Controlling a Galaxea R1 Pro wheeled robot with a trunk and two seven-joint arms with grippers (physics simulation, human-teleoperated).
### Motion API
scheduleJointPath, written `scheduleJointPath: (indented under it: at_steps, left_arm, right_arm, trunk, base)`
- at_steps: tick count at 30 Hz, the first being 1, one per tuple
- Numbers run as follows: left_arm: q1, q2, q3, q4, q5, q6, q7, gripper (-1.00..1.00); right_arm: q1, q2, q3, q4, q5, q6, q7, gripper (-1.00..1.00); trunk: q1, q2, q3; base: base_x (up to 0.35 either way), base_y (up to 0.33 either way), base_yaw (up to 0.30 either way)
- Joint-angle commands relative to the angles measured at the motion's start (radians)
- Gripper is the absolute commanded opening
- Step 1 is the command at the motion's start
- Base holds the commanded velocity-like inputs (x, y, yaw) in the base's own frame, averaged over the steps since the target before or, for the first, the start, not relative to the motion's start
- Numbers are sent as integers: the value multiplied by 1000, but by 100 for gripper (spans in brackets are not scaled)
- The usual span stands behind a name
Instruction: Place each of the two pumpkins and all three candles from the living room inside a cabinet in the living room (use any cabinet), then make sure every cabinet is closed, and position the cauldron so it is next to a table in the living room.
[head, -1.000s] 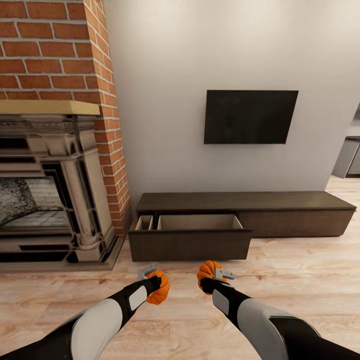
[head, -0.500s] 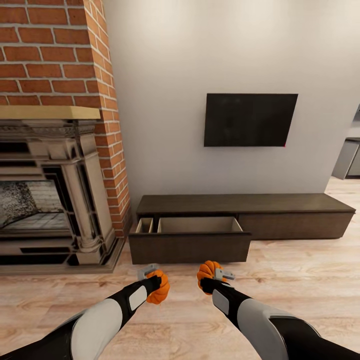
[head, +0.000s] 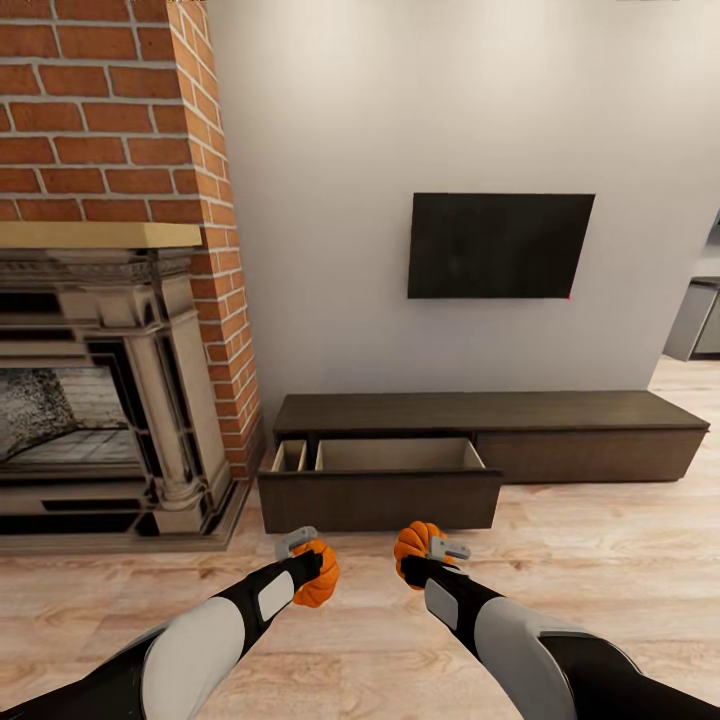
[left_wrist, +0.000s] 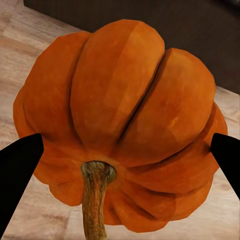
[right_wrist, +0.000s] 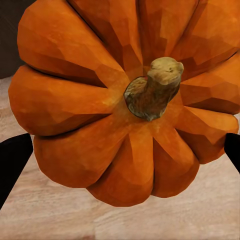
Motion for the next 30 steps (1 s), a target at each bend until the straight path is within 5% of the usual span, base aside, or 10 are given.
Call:
scheduleJointPath:
  at_steps: [1,30]
  left_arm:
    - [0,0,6,-1,-8,2,5,-100]
    - [0,0,6,-1,-6,2,5,-100]
  right_arm:
    - [-1,0,-8,2,-4,-4,0,-100]
    - [-1,0,-11,1,-4,-44,0,-100]
  trunk:
    - [-4,7,2]
    - [-115,210,72]
  base:
    - [0,0,0]
    - [0,0,43]
